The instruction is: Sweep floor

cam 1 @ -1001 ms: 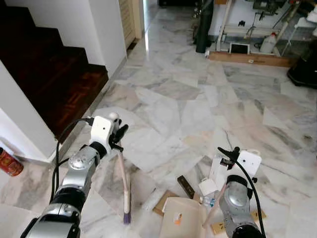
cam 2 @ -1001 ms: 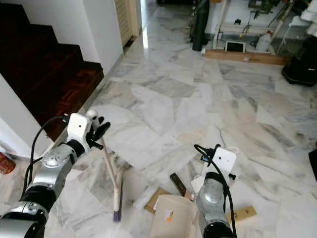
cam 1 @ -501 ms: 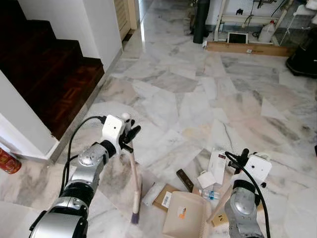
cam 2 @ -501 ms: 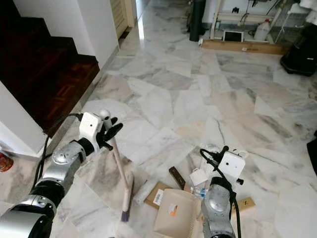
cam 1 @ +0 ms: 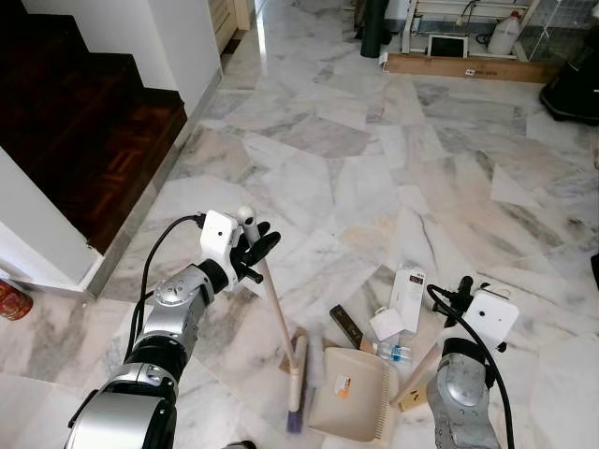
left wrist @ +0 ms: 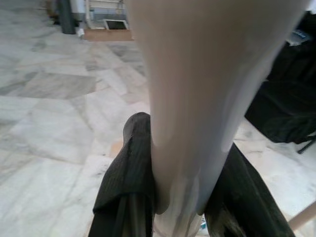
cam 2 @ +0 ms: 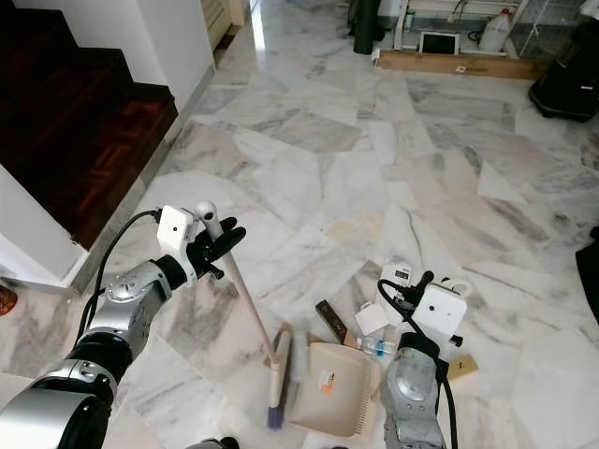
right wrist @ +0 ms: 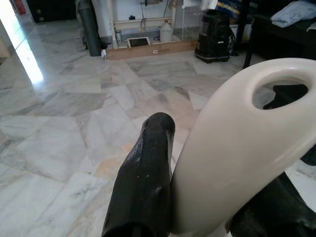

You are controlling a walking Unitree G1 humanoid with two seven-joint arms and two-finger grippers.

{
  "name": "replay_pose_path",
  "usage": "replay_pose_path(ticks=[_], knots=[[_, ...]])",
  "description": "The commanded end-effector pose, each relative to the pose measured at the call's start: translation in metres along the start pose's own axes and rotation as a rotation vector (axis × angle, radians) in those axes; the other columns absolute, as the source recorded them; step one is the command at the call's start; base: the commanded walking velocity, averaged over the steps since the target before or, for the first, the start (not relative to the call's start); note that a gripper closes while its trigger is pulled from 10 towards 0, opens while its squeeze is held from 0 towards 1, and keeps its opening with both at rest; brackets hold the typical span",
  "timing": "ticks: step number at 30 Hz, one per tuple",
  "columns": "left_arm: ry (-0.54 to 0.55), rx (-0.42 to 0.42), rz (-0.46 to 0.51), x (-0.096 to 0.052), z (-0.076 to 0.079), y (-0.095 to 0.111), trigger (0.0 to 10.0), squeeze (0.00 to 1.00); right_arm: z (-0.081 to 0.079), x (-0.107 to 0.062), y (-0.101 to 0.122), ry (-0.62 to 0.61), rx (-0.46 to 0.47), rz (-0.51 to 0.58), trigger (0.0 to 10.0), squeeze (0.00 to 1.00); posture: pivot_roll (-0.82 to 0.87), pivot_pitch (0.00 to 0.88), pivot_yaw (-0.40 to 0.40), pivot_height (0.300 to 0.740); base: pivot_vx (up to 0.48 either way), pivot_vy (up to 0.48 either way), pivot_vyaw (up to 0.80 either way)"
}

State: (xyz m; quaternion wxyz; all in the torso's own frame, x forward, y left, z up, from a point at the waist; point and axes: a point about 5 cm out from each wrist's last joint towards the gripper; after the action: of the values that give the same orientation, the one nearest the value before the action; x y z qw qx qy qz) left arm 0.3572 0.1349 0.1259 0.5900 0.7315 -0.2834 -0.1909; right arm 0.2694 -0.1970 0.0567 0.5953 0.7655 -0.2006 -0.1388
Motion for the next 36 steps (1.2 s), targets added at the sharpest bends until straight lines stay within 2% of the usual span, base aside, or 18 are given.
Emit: replay_pose_path(ticks=[1, 6, 10, 14, 18, 20, 24, 30, 33, 35, 36], knots=[[-0.019, -0.011, 0.066, 0.001, -0.005, 0.013, 10.0, 0.00, 0.003, -0.005, -0.008, -0.006, -0.022, -0.045, 10.0, 0.00, 0.02, 0.199, 0.028, 0.740, 0.000, 0.000, 0.00], [-0.072, -0.021, 0.106, -0.003, -0.009, 0.025, 10.0, 0.00, -0.002, -0.002, -0.008, -0.002, -0.017, -0.055, 10.0, 0.00, 0.04, 0.190, 0.030, 0.740, 0.000, 0.000, 0.00], [-0.062, -0.002, 0.134, -0.007, -0.015, 0.034, 10.0, 0.00, -0.006, 0.000, -0.008, 0.000, -0.012, -0.058, 10.0, 0.00, 0.05, 0.181, 0.032, 0.740, 0.000, 0.000, 0.00], [0.035, 0.079, 0.168, -0.016, -0.034, 0.053, 10.0, 0.00, -0.007, 0.001, -0.008, 0.002, -0.008, -0.060, 10.0, 0.00, 0.05, 0.177, 0.033, 0.740, 0.000, 0.000, 0.00], [0.087, 0.168, 0.174, -0.021, -0.044, 0.065, 10.0, 0.00, -0.007, 0.001, -0.007, 0.002, -0.007, -0.060, 10.0, 0.00, 0.05, 0.178, 0.034, 0.740, 0.000, 0.000, 0.00], [0.089, 0.250, 0.147, -0.023, -0.046, 0.067, 10.0, 0.00, -0.007, 0.001, -0.007, 0.001, -0.006, -0.060, 10.0, 0.00, 0.05, 0.183, 0.034, 0.740, 0.000, 0.000, 0.00], [0.094, 0.274, 0.118, -0.022, -0.046, 0.065, 10.0, 0.00, -0.007, 0.000, -0.007, 0.002, -0.007, -0.060, 10.0, 0.00, 0.05, 0.188, 0.034, 0.740, 0.000, 0.000, 0.00], [0.078, 0.285, 0.069, -0.012, -0.036, 0.052, 10.0, 0.00, -0.003, -0.001, -0.006, -0.001, -0.011, -0.057, 10.0, 0.00, 0.03, 0.201, 0.036, 0.740, 0.000, 0.000, 0.00], [0.061, 0.261, 0.060, -0.007, -0.030, 0.047, 10.0, 0.00, -0.001, -0.001, -0.003, -0.004, -0.010, -0.049, 10.0, 0.00, 0.01, 0.206, 0.039, 0.740, 0.000, 0.000, 0.00], [0.024, 0.211, 0.054, 0.003, -0.016, 0.039, 10.0, 0.00, 0.005, 0.000, 0.002, -0.018, -0.011, -0.030, 10.0, 0.00, -0.02, 0.218, 0.039, 0.740, 0.000, 0.000, 0.00], [0.019, 0.203, 0.056, 0.004, -0.014, 0.038, 10.0, 0.00, 0.006, 0.000, 0.003, -0.020, -0.011, -0.029, 10.0, 0.00, -0.02, 0.218, 0.039, 0.740, 0.000, 0.000, 0.00]])
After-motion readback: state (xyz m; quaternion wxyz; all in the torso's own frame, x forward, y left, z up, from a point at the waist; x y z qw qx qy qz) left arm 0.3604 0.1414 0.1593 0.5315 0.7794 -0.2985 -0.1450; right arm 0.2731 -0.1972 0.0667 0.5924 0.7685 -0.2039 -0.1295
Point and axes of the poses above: a point about 5 cm out from each wrist's last joint towards the gripper, its own x axis pointing out of the wrist towards the gripper, its own y axis along the axis of the wrist's last joint, z = x × y, and after that the axes turned 14 degrees about x, right-handed
